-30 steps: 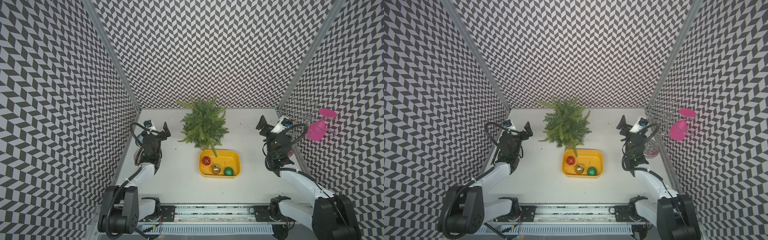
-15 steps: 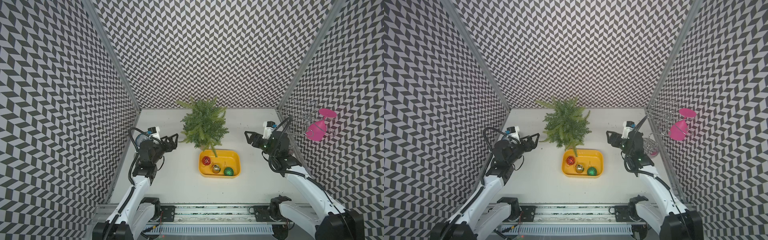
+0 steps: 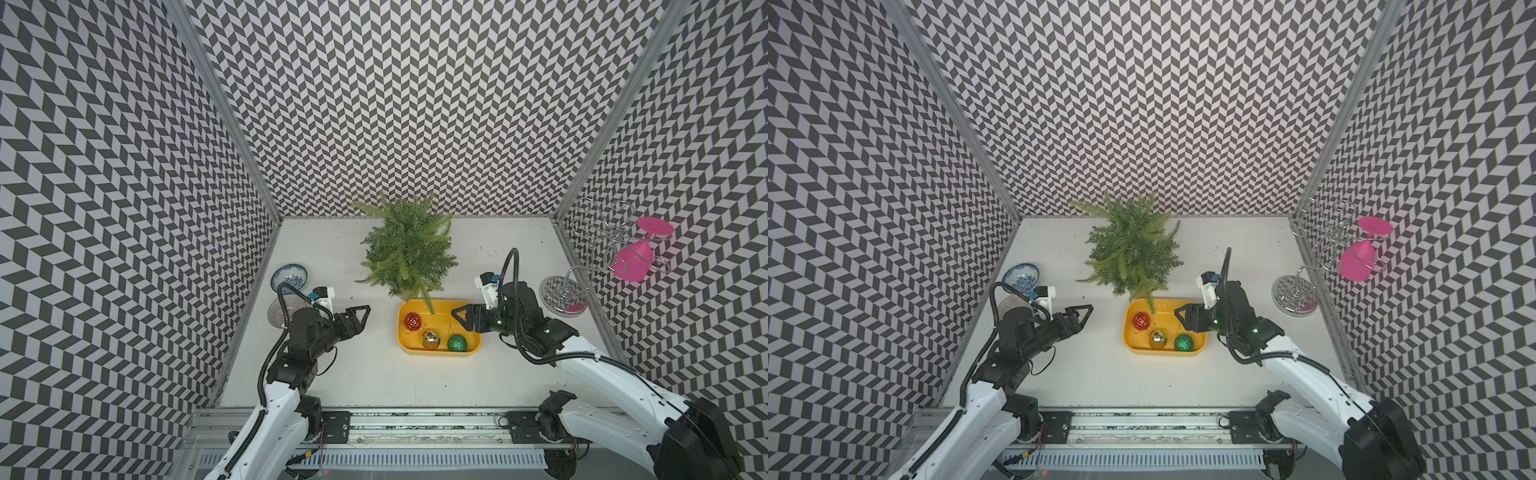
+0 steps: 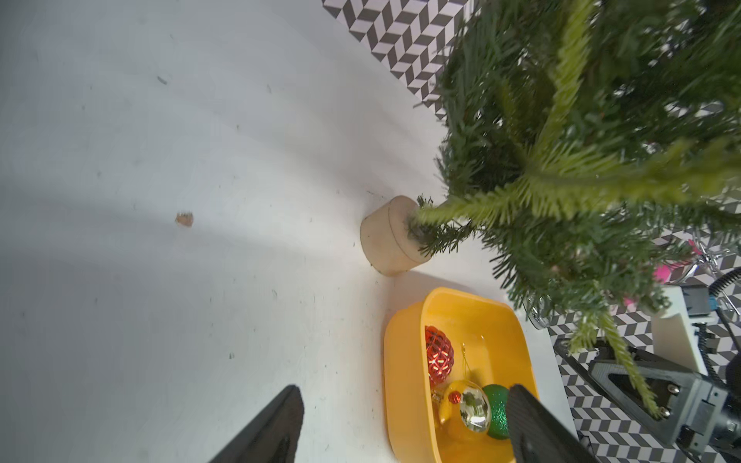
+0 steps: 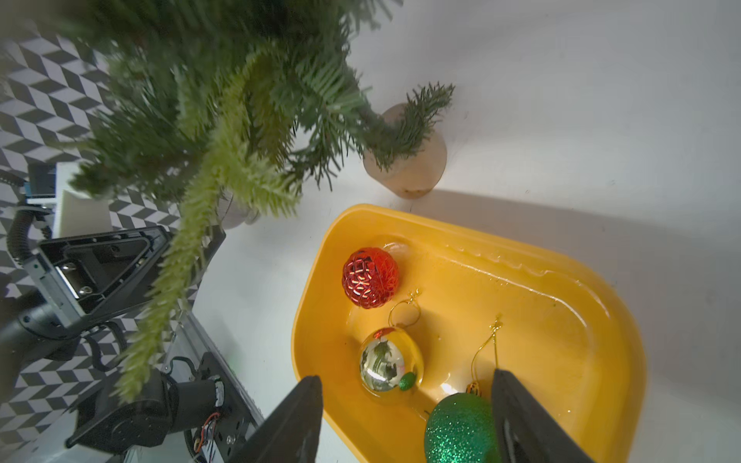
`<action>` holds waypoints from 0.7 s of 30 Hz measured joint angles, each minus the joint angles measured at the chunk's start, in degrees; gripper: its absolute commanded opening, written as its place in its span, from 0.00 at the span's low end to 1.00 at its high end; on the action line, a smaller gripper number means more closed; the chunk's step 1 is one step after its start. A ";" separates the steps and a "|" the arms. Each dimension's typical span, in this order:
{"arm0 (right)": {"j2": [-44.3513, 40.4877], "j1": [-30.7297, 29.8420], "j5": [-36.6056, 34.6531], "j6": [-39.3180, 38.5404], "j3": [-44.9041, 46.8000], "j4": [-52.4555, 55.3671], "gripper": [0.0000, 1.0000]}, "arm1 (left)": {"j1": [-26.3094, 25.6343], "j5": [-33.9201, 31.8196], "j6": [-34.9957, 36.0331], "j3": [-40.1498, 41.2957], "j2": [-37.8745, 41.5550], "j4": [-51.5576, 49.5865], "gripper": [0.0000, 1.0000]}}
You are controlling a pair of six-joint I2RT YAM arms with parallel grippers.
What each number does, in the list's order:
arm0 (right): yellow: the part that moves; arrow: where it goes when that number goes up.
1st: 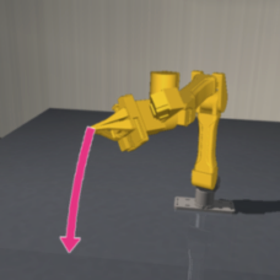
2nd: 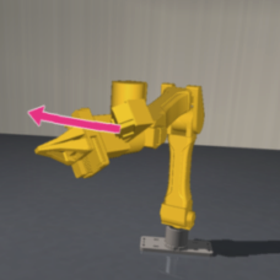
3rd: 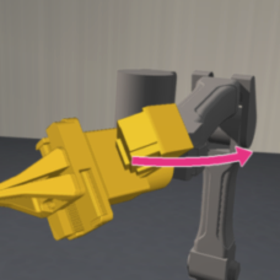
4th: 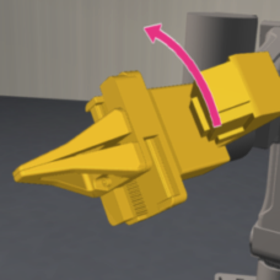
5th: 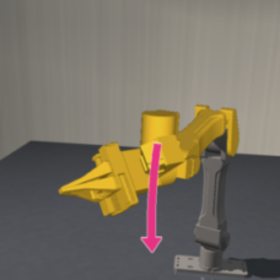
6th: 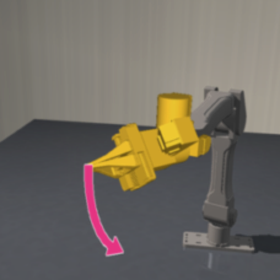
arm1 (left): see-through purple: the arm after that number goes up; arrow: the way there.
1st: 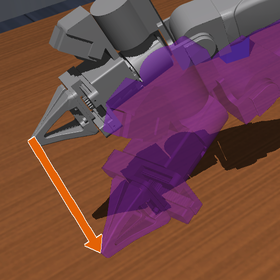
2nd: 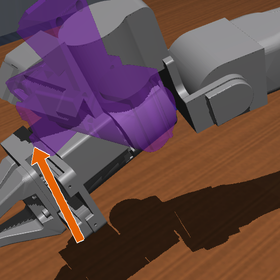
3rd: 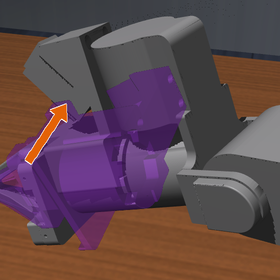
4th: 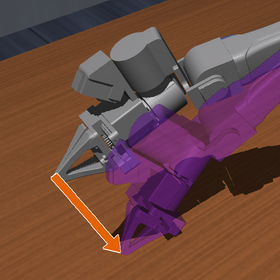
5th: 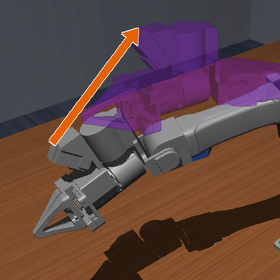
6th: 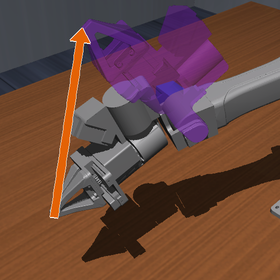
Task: Decorate the small christmas tree with ornaments
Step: Pick up an ornament from the container.
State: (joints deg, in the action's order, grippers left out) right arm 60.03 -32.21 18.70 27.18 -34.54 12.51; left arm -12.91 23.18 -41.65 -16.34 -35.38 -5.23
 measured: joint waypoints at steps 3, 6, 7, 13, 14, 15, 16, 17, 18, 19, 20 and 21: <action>1.84 -3.52 -1.03 0.02 0.00 0.33 0.69 | -1.29 -0.61 -1.18 0.28 0.63 -1.33 0.81; 3.80 -6.82 -2.10 0.17 0.00 0.37 0.69 | -1.49 -0.87 -1.60 0.28 -0.85 -1.60 0.81; 4.50 -7.91 -2.54 0.28 0.00 0.35 0.70 | -1.49 -0.87 -1.62 0.28 -1.49 -1.60 0.81; 9.60 -13.25 -5.49 0.46 -0.90 0.28 0.71 | -1.49 -0.87 -1.73 0.28 -3.89 -2.19 0.82; 10.58 -13.86 -5.92 0.46 -1.11 0.26 0.71 | -1.49 -0.87 -1.75 0.28 -3.87 -2.16 0.82; 11.72 -14.45 -6.49 0.44 -1.36 0.24 0.71 | -1.49 -0.87 -1.75 0.28 -3.87 -2.19 0.82; 12.55 -14.93 -6.82 0.44 -1.53 0.22 0.71 | -1.49 -0.87 -1.75 0.26 -3.89 -2.19 0.82; 13.53 -15.34 -7.43 0.42 -1.79 0.20 0.71 | -1.49 -0.87 -1.73 0.26 -3.89 -2.19 0.82; 14.62 -15.69 -7.82 0.42 -2.10 0.15 0.71 | -1.49 -0.87 -1.73 0.28 -3.89 -2.19 0.82; 15.56 -16.00 -8.07 0.39 -2.38 0.11 0.71 | -1.49 -0.87 -1.73 0.28 -3.91 -2.19 0.82; 16.72 -16.31 -8.46 0.37 -2.75 -0.02 0.71 | -1.49 -0.87 -1.73 0.28 -3.91 -2.19 0.82; 17.70 -16.57 -8.83 0.35 -3.10 -0.17 0.71 | -1.49 -0.85 -1.73 0.28 -3.89 -2.19 0.82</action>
State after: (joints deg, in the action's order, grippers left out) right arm 77.73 -48.77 9.87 27.53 -37.65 12.34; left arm -14.39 22.33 -43.38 -16.05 -39.27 -7.42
